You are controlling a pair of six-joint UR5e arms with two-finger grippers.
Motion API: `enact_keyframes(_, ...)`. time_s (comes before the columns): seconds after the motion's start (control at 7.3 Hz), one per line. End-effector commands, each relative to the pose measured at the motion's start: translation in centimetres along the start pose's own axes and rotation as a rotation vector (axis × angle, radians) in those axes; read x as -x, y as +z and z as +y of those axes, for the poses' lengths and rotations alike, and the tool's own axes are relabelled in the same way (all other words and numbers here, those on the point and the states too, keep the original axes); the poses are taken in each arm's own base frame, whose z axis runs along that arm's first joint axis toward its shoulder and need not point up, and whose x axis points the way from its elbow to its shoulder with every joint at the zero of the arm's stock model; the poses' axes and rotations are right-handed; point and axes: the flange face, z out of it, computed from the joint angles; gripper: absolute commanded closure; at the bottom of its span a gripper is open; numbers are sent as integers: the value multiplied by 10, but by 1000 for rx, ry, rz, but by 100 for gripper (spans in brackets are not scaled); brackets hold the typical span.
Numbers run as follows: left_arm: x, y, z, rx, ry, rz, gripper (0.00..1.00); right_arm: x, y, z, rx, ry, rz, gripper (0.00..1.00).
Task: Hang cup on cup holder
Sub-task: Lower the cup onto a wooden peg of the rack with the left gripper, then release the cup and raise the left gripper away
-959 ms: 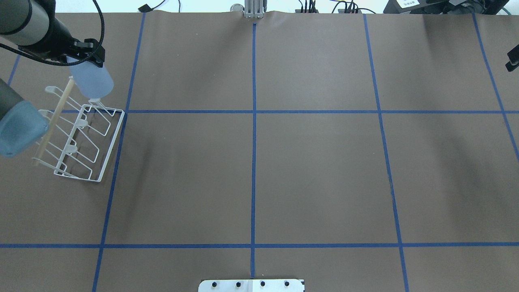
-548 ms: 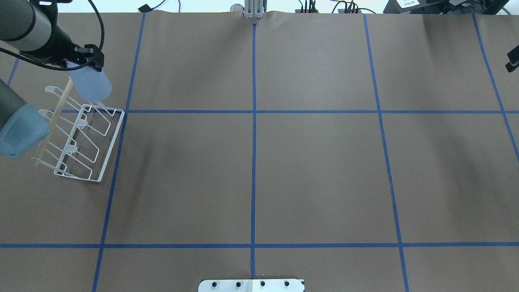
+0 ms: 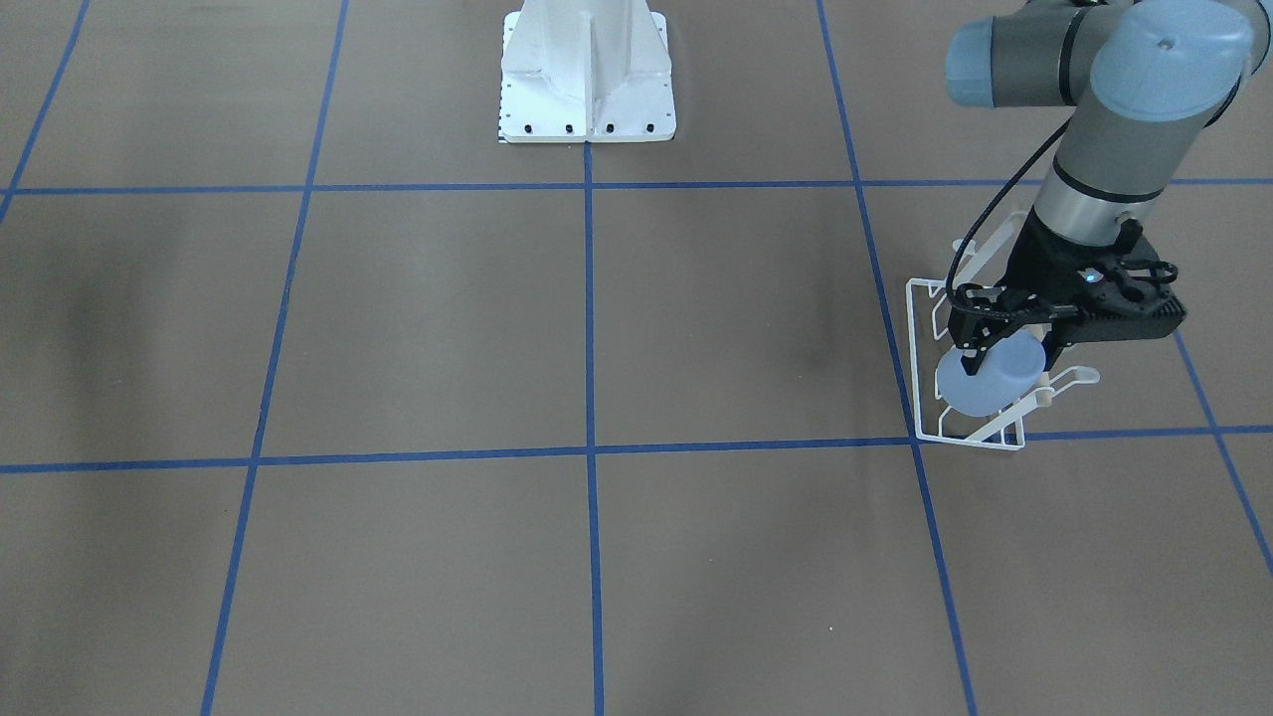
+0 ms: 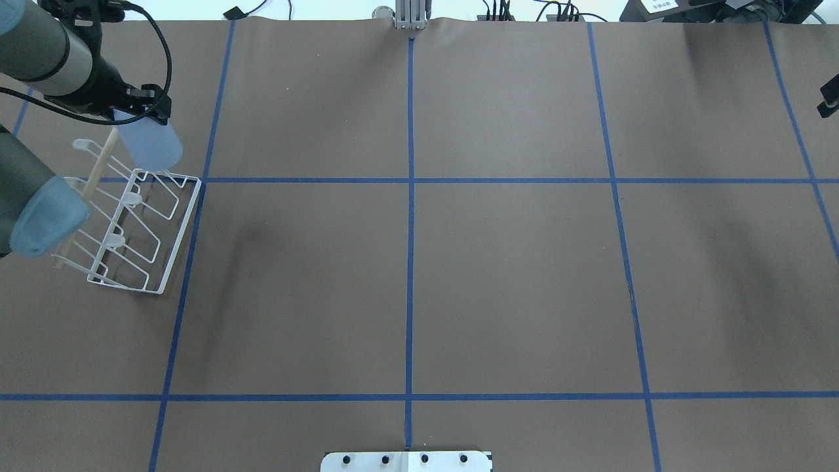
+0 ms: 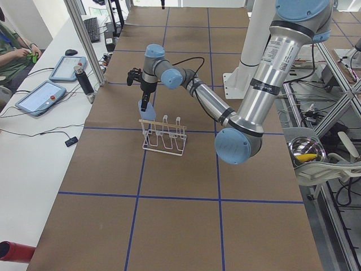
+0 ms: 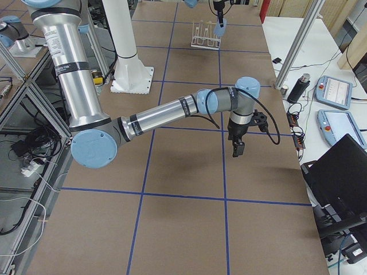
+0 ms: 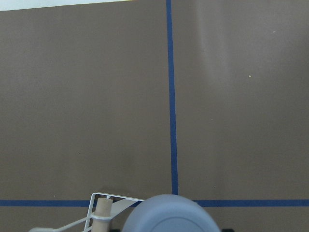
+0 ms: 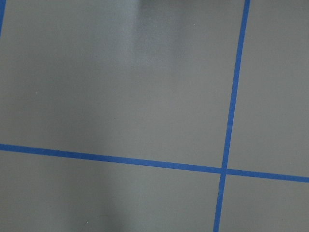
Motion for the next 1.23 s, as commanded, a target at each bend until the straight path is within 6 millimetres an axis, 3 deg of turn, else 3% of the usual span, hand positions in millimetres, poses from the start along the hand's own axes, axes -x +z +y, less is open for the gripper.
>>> enact_keyframes(0.0, 8, 15, 10, 30, -13, -16, 3, -1, 1, 1, 3, 4, -4, 0)
enact_keyframes(0.41, 30, 24, 28, -12, 30, 37, 2, -5, 5, 4, 13, 12, -7, 0)
enact_keyframes(0.68, 37, 10, 24, 2, 57, 70, 2, -28, 8, 19, 26, 60, -47, 0)
enact_keyframes(0.96, 126, -34, -12, 60, 59, 85, 2, -58, 17, 45, 48, 126, -108, 0)
enact_keyframes(1.1, 180, -50, -21, 81, 100, 67, 2, -67, 27, 57, 62, 139, -96, 0)
